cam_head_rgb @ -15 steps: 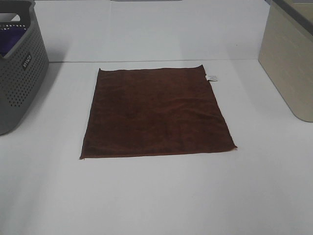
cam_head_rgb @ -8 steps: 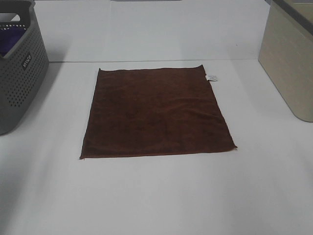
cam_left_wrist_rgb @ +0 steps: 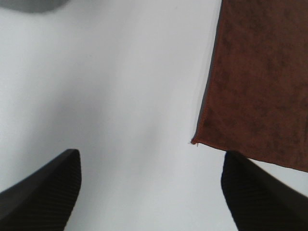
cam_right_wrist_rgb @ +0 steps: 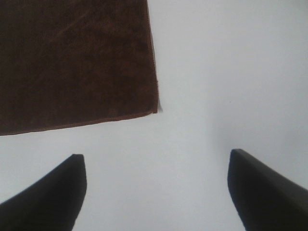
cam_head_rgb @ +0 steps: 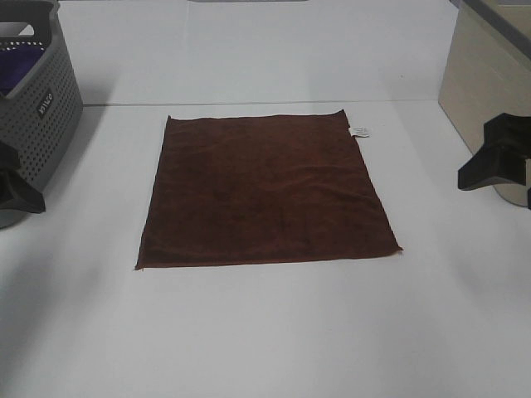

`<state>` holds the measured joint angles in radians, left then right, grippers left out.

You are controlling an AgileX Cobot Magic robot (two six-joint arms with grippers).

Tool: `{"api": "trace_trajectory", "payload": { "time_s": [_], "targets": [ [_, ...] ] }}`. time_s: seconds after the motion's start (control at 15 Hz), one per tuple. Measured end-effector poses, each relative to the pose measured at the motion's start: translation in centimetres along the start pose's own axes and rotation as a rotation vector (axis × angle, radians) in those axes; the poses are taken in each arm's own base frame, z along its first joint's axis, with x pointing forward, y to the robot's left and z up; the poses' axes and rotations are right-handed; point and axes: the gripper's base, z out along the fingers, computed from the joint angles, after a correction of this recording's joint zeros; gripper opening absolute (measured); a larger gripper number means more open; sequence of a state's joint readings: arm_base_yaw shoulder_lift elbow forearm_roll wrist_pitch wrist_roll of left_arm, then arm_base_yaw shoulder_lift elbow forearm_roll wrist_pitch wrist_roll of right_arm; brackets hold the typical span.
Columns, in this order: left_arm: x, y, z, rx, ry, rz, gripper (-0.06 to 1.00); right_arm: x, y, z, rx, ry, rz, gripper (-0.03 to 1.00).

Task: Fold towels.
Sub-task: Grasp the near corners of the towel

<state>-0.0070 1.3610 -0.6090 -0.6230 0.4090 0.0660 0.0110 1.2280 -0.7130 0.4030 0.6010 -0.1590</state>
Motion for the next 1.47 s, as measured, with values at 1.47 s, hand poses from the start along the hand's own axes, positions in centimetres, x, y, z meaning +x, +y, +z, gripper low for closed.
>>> {"api": "trace_trajectory", "payload": {
  "time_s": [1.47],
  "targets": [
    [-2.5, -1.8, 13.0, 0.301, 0.299, -0.003, 0.76, -7.1, -5.9, 12.8, -0.288, 0.346, 0.025, 0.76]
  ]
}}
